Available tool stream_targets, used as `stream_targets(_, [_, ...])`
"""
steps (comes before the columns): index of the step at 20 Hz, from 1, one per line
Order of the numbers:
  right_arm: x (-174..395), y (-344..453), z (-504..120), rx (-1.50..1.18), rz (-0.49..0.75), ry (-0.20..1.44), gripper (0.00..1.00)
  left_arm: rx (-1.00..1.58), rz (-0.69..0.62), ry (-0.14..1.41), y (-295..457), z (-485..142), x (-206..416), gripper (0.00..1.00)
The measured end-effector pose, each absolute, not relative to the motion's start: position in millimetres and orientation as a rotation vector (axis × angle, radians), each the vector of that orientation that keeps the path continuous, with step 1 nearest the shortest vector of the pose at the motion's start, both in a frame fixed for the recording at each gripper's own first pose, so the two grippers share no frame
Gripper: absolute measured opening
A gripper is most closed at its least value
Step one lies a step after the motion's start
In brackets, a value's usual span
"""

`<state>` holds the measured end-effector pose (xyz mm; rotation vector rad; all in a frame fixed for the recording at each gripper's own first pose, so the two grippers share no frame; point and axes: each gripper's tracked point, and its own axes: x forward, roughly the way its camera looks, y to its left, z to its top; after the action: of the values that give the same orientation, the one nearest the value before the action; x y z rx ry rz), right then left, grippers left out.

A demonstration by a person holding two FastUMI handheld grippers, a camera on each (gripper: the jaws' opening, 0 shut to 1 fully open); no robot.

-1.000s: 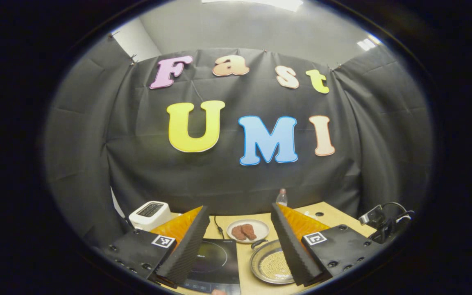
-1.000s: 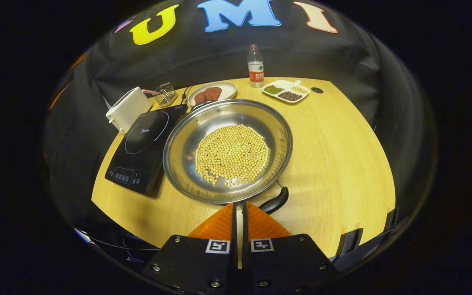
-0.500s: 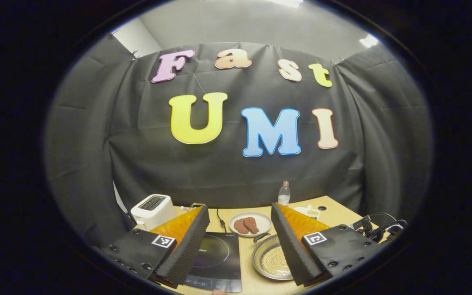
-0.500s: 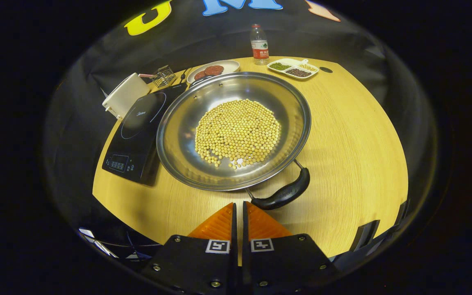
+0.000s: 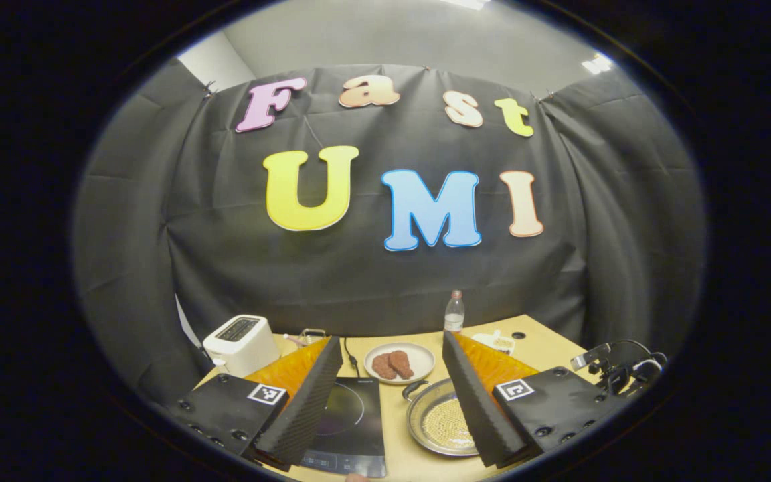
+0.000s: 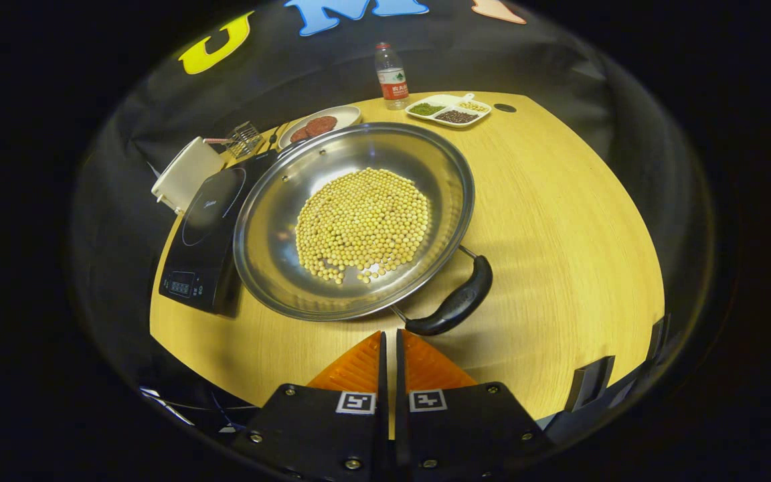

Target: First push the handle of the pot to place it horizontally, then grasp the pot with both hands and set it on the induction cooktop.

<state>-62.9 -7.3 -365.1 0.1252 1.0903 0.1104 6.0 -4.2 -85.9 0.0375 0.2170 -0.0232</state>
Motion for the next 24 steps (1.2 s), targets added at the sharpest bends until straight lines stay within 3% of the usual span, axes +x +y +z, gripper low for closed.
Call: stream_targets(24, [-1,-83,-365,0.134,-0.049,1.076,0.04,0.038,-0.048,0.254,-24,-99,39,0.98])
